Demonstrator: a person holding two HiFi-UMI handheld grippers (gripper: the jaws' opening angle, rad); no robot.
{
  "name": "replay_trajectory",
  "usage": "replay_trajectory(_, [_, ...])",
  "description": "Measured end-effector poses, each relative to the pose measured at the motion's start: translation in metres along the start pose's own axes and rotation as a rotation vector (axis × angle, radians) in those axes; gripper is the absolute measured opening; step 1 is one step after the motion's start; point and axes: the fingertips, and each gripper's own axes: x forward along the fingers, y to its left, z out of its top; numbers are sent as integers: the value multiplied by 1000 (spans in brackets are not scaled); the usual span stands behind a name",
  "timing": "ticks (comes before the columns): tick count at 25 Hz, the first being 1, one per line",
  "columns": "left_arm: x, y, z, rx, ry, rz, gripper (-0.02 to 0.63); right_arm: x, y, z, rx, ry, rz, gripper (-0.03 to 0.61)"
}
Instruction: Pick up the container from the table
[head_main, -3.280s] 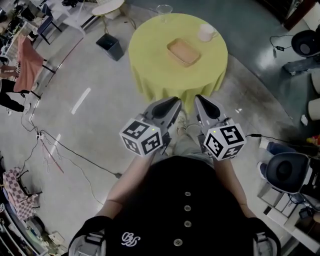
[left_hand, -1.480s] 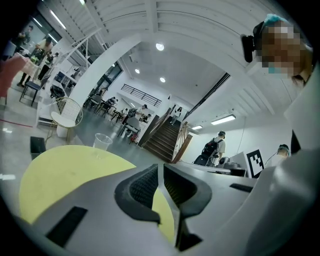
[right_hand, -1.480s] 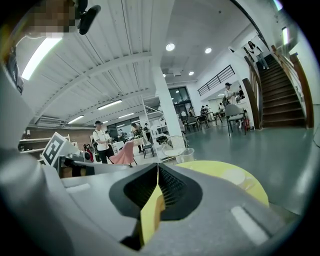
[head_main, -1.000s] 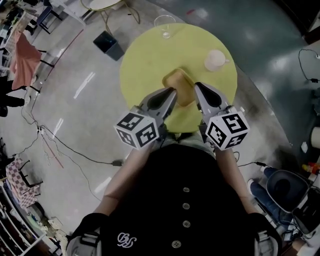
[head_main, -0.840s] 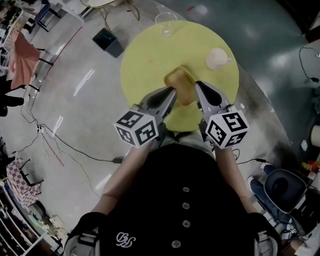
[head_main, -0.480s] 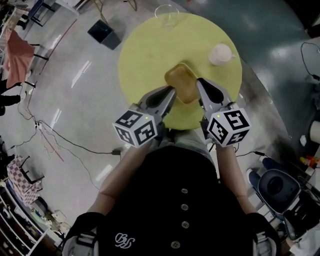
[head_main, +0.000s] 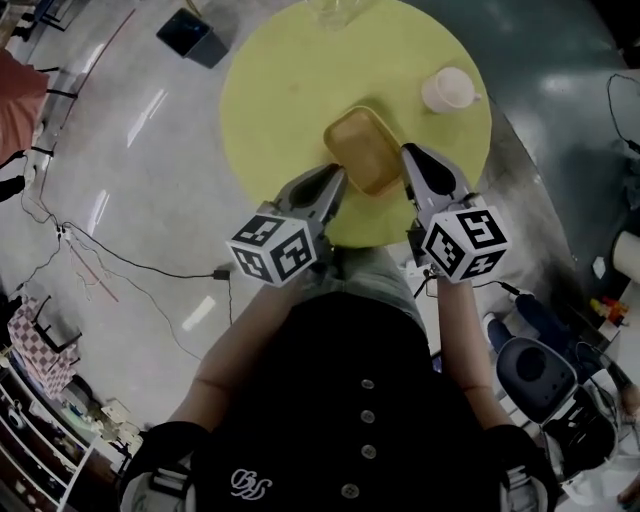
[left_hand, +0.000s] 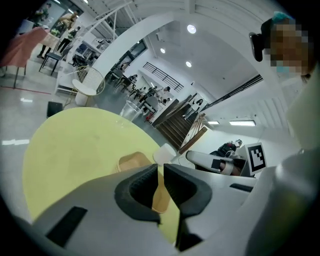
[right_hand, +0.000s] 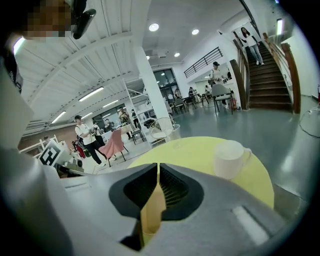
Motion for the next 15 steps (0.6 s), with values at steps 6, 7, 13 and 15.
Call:
replay_trajectory(6, [11,20,-24,-65,29,53,43,14,-13,-24,-23,79,27,44])
replay_trajectory(7, [14,20,-26,-74,31,59,43,15,-15,-26,-27,95,34,63])
replay_trajectory(13, [24,30,-38,-135,52,66,44,29,-31,-39,-53,173,45,117])
replay_trajectory(15, [25,42,-38,-158,41,94,44,39,-36,-43,-43,189,44,117])
